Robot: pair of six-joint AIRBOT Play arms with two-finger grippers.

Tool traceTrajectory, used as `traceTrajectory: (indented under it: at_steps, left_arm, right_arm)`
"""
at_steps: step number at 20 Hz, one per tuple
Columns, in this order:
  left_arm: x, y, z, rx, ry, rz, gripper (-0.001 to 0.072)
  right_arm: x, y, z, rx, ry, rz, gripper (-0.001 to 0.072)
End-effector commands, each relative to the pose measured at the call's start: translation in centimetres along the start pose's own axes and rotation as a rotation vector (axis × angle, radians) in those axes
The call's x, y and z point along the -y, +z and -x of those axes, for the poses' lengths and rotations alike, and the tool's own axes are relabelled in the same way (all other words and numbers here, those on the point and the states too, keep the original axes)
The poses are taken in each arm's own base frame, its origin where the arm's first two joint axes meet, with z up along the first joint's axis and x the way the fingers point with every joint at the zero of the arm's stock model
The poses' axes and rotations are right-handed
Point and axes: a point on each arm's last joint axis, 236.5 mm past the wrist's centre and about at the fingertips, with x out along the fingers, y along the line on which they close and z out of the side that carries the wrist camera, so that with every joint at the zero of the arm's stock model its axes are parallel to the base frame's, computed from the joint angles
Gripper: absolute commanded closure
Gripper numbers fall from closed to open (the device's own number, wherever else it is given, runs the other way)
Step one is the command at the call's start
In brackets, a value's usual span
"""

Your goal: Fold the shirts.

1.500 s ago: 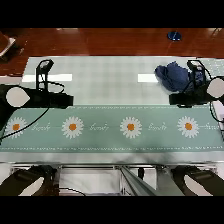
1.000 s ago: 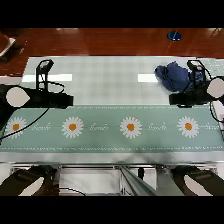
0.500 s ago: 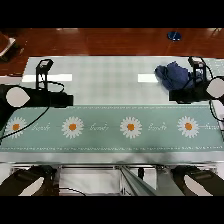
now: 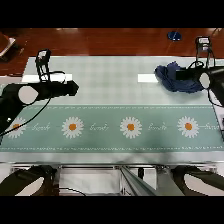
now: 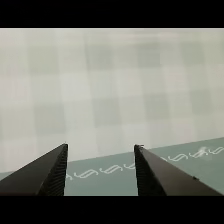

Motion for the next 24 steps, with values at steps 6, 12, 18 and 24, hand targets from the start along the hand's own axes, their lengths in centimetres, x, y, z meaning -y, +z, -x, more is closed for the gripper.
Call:
traceTrajectory:
  at_steps: [6,12,18,24]
  left_arm:
    - [-1.3,-1.4,-4.0,-0.047,0.026,0.02,0.0199]
    - [-0.6,-2.1,-4.2,-0.079,0.002,0.064,0.0199]
    - [-2.0,-1.2,2.7,-0.224,0.026,0.073,0.0199]
    - [5.3,-9.4,10.8,-0.241,-0.169,0.073,0.0199]
  right_arm:
    - [5.7,-5.8,-12.3,-0.379,0.001,-0.239,0.0305]
    - [3.6,-11.0,-12.4,-0.584,0.087,-0.197,0.0597]
    - [0.0,1.2,-4.6,-0.285,0.326,-0.158,0.0676]
    - [-1.1,18.6,16.5,0.351,0.478,-0.134,0.0676]
